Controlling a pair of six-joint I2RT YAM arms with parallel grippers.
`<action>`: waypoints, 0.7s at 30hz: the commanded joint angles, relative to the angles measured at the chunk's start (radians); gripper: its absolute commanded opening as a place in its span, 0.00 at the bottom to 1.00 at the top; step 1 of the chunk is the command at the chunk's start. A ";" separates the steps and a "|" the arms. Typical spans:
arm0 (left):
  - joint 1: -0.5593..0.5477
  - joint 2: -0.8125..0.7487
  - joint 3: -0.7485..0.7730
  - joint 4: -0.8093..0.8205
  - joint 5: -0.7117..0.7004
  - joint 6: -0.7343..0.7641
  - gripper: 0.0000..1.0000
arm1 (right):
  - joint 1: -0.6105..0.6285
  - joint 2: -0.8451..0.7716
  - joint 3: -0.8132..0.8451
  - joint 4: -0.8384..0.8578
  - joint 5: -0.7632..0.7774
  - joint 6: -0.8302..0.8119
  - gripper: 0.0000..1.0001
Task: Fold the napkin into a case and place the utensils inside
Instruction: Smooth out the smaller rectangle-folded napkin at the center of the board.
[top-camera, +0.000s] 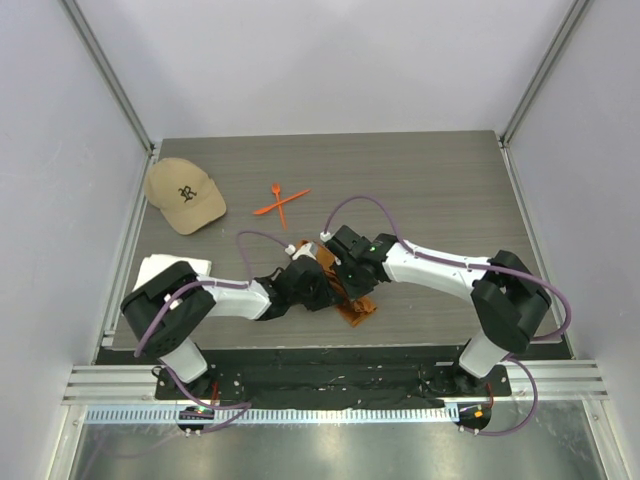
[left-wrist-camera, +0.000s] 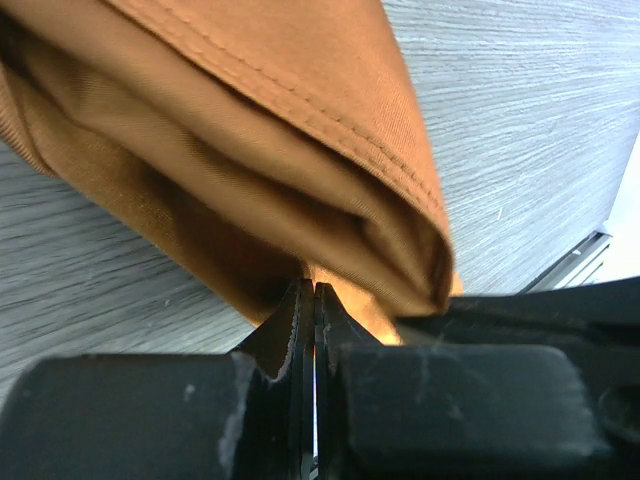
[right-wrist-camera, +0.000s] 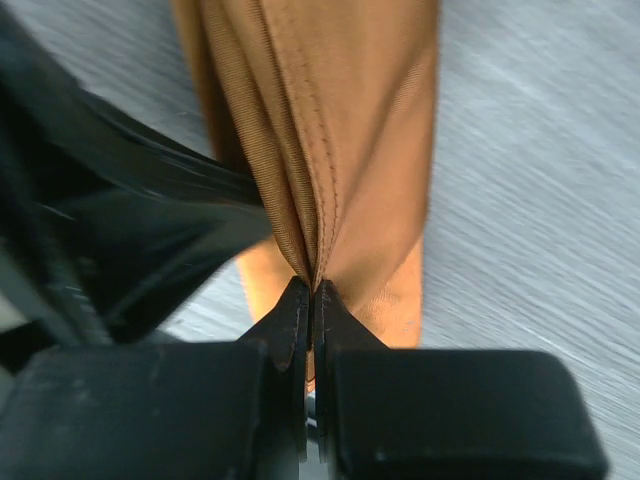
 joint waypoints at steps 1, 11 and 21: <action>-0.013 0.018 0.018 -0.016 -0.012 -0.001 0.00 | 0.007 0.006 0.002 0.082 -0.123 0.065 0.01; -0.017 -0.038 0.004 -0.066 -0.060 0.013 0.00 | 0.003 0.055 -0.059 0.154 -0.149 0.096 0.01; -0.020 -0.171 -0.021 -0.179 -0.067 0.051 0.06 | -0.010 0.075 -0.119 0.211 -0.154 0.079 0.01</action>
